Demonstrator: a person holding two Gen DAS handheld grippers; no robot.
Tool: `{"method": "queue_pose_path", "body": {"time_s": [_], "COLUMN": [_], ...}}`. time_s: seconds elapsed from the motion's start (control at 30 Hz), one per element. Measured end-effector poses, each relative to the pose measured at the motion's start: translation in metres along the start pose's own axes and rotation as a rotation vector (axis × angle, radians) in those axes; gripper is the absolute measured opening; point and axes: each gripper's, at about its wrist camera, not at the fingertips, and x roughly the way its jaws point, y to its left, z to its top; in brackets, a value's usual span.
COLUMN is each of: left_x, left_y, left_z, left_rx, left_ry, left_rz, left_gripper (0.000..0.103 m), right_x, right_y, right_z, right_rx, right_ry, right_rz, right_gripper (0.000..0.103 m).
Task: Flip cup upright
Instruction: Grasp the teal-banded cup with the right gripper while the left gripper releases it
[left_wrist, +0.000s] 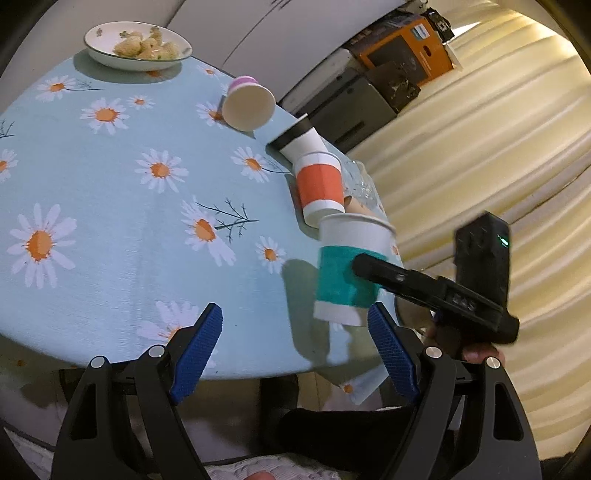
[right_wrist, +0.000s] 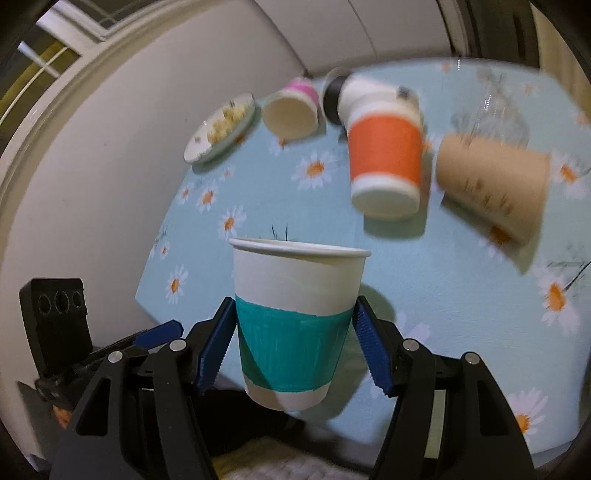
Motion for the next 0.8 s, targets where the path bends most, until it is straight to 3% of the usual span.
{"method": "queue_pose_path", "body": {"time_s": [0.13,0.3,0.6,0.8], "left_x": [-0.007,-0.011,-0.026,-0.031], "left_y": [0.005,0.010,0.018,0.018], "left_z": [0.000,-0.001,0.001,-0.001], "left_rx": [-0.014,-0.035,-0.056,-0.050], "left_ry": [-0.025,-0.035,-0.082,-0.098], "left_rz": [0.014,0.006,-0.004,0.004], "left_gripper": [0.079,0.079,0.079,0.079], "right_x": [-0.022,-0.040,-0.034,-0.002], "right_y": [0.012,0.023,0.058,0.061], "right_z": [-0.014,-0.038,-0.087,-0.098], "right_rx": [-0.062,-0.082,-0.195,-0.222], "right_ry": [-0.149,-0.299,-0.610,-0.649], "right_rz": [-0.115,-0.189,-0.408,-0.480], "right_gripper": [0.064,0.064,0.064,0.064]}}
